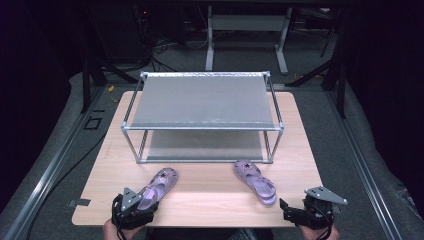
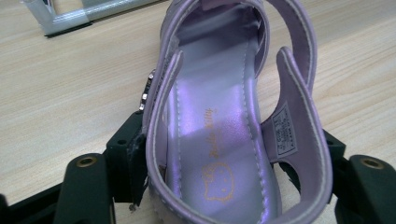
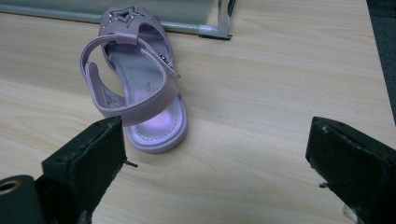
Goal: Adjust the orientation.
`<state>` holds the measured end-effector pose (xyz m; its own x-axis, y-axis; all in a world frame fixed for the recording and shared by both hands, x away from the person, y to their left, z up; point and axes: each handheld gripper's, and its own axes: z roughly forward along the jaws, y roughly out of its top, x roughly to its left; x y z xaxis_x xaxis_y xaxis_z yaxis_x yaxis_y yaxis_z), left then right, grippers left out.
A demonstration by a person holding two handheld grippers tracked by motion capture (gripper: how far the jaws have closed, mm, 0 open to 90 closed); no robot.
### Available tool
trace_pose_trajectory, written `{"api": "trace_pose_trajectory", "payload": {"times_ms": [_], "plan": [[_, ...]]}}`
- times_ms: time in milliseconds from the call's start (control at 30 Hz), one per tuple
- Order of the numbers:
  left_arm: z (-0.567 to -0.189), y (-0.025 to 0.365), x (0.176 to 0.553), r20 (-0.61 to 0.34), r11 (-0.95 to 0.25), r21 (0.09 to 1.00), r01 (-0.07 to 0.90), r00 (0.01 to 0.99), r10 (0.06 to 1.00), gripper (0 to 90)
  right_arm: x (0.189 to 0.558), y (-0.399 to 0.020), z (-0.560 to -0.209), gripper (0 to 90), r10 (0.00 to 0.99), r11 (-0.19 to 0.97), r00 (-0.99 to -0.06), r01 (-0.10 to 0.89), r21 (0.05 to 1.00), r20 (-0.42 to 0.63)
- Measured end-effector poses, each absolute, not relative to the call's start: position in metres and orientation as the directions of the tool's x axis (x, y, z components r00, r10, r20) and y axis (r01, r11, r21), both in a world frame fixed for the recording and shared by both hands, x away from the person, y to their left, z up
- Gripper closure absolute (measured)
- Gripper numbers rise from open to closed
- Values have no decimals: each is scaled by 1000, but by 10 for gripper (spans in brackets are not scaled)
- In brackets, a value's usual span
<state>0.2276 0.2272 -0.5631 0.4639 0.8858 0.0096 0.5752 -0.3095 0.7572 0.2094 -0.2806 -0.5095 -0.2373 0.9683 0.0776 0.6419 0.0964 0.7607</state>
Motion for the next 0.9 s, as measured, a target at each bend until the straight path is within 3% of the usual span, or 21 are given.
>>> {"api": "trace_pose_trajectory", "payload": {"times_ms": [900], "plan": [[-563, 228, 228, 0, -305, 765, 567, 474, 880, 378, 209, -281, -510, 42, 969, 94, -234, 643, 760, 79]]}}
